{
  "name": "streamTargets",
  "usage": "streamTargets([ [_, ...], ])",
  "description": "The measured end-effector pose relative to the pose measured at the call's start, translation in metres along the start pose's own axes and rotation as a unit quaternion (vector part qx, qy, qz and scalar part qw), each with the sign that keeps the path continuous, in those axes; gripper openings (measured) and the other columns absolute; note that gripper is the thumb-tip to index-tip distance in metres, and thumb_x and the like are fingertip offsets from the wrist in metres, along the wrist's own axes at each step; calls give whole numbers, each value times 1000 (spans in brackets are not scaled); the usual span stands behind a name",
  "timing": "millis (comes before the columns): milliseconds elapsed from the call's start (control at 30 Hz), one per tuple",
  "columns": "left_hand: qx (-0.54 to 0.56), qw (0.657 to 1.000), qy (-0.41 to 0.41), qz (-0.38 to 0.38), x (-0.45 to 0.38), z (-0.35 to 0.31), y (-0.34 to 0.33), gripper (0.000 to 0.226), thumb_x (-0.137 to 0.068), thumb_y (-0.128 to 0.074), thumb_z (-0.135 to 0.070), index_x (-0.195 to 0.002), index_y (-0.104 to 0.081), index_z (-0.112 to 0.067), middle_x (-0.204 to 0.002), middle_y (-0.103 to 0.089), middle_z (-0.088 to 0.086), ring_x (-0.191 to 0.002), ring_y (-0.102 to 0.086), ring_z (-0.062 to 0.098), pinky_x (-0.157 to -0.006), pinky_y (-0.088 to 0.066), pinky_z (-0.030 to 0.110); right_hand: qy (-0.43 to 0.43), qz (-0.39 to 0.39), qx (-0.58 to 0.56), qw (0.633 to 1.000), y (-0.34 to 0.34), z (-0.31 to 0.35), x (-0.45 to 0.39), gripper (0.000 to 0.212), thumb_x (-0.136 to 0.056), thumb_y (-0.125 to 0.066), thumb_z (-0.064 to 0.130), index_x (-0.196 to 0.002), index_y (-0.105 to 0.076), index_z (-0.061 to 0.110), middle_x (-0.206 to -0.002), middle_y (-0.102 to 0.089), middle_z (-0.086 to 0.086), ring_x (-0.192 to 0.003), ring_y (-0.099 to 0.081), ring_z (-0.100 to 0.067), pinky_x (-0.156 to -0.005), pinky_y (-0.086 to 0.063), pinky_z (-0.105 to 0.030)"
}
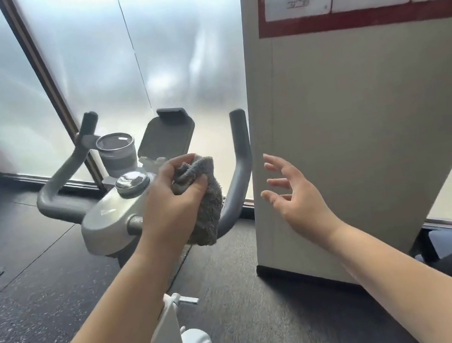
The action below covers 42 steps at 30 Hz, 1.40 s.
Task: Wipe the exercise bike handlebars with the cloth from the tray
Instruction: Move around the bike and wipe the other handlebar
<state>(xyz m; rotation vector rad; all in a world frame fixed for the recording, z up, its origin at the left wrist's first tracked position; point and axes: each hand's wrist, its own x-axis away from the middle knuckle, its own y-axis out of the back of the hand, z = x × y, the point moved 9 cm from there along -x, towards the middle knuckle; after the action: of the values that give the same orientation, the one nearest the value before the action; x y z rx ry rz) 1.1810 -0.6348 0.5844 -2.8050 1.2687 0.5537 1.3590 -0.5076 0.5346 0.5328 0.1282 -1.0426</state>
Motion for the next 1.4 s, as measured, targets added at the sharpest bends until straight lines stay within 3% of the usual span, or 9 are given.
streamTargets([
  [133,-14,999,-20,-34,-23,2,-7,31,-83,-69,-15,-111,-64,-28,-99,-66,-9,-79,-65,-2,-64,-52,16,-4,28,-28,999,5,-5,-38,60,-92,-59,16,-142,-34,41,-144,-41,17,-123,-48,-4,-99,-41,-23],
  [300,-28,998,-24,-55,-52,9,-13,33,-78,-75,-16,-107,-66,-29,-96,-71,-4,-83,-69,10,-72,-56,28,-12,34,-66,997,7,-10,-80,55,-95,-48,4,-140,-40,36,-142,-45,13,-126,-48,-10,-108,-38,-28],
  [700,-79,994,-66,-20,-149,1,-52,29,-77,-75,-15,-105,-70,-24,-90,-66,-19,-75,-60,-12,-69,-46,6,-33,45,-48,997,0,-21,-160,67,-89,-34,-11,-140,-43,32,-130,-54,16,-117,-54,-8,-79,-46,-8],
  [800,-86,992,-92,-12,-170,-6,-68,28,-78,-74,-15,-105,-70,-21,-87,-64,-20,-75,-59,-16,-66,-39,0,-34,32,-46,998,5,-23,-165,69,-85,-32,-14,-134,-51,31,-123,-59,15,-114,-56,-8,-79,-50,-13],
  [1000,-166,966,-188,69,-170,-13,-103,31,-79,-71,-9,-104,-73,-29,-100,-69,-9,-88,-66,3,-83,-53,22,-41,25,-39,998,7,-25,-167,72,-83,-32,-16,-127,-54,36,-122,-62,17,-109,-59,-4,-84,-45,-16],
  [1100,-200,946,-246,69,-160,-16,-104,31,-77,-72,-1,-100,-76,-21,-100,-70,-1,-88,-64,10,-81,-52,20,-41,24,-43,998,7,-25,-166,74,-82,-31,-17,-123,-55,40,-119,-62,21,-105,-60,-3,-82,-46,-15],
  [1200,-225,930,-261,123,-140,-7,-114,34,-74,-70,6,-95,-77,-20,-100,-71,1,-96,-63,18,-83,-51,25,-41,23,-46,998,7,-27,-166,74,-81,-33,-17,-131,-54,34,-125,-61,14,-99,-62,-17,-81,-52,-30],
  [1300,-243,915,-251,200,-115,6,-124,36,-74,-68,8,-94,-77,-21,-99,-72,-3,-95,-61,14,-83,-46,14,-45,39,-33,998,6,-29,-163,77,-81,-31,-15,-137,-48,35,-130,-57,15,-112,-57,-5,-86,-48,-19],
  [1400,-202,939,-216,174,-115,7,-109,40,-74,-68,7,-98,-76,-24,-97,-71,-8,-86,-63,6,-78,-51,19,-49,55,-25,997,5,-29,-161,77,-82,-34,-15,-138,-45,37,-129,-56,18,-115,-55,-3,-85,-47,-12],
])
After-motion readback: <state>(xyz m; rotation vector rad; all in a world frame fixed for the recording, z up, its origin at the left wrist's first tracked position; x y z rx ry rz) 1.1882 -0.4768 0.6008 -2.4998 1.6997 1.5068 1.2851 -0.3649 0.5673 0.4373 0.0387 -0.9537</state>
